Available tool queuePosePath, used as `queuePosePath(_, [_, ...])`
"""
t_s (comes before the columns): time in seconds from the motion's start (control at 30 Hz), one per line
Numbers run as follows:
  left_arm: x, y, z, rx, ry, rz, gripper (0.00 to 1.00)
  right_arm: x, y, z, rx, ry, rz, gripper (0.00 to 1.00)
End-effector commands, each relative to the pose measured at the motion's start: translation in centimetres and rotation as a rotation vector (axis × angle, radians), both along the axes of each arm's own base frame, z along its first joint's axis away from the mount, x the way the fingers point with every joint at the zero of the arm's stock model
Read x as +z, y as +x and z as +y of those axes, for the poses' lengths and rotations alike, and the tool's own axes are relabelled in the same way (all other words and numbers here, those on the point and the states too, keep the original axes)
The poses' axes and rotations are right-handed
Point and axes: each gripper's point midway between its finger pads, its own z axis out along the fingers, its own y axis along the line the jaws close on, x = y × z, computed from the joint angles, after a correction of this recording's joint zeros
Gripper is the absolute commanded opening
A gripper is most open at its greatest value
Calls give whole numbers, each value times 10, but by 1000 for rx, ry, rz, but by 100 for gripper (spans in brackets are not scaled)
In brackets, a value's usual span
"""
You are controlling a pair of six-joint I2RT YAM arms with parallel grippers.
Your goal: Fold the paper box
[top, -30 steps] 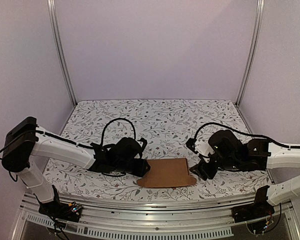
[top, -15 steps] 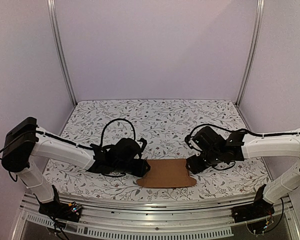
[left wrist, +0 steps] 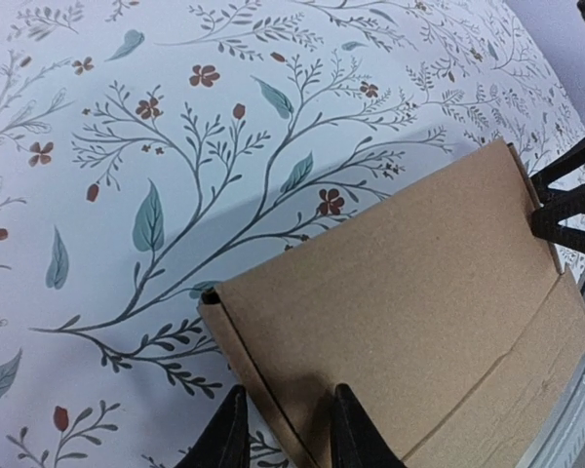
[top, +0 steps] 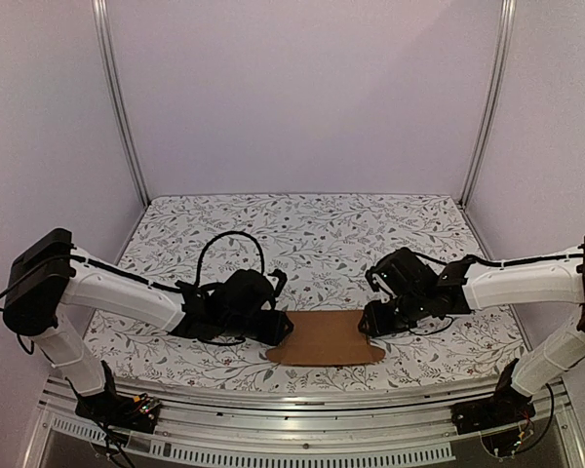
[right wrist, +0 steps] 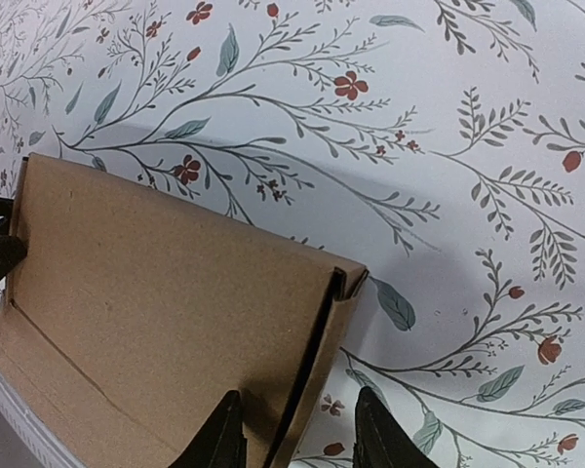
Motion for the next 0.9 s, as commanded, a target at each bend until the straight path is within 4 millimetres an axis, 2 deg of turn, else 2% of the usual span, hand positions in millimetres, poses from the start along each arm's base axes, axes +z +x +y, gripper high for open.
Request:
queuePosePath(0.0, [-34,-16,28,-14,136,67,28,-19,-6,-4,-42,21,58,34])
queuePosePath(0.37, [-29,-16,27,-8,132,68,28,-33,-17,-9,-77,84,87,16])
queuePosePath(0.7, [-21,-14,31,12,129,62,28,-36,-18,-17,-97,106,78,0])
queuePosePath(0.87, [-9,-14,34,23,113,51,34,-39,-19,-22,-99,122,81,0])
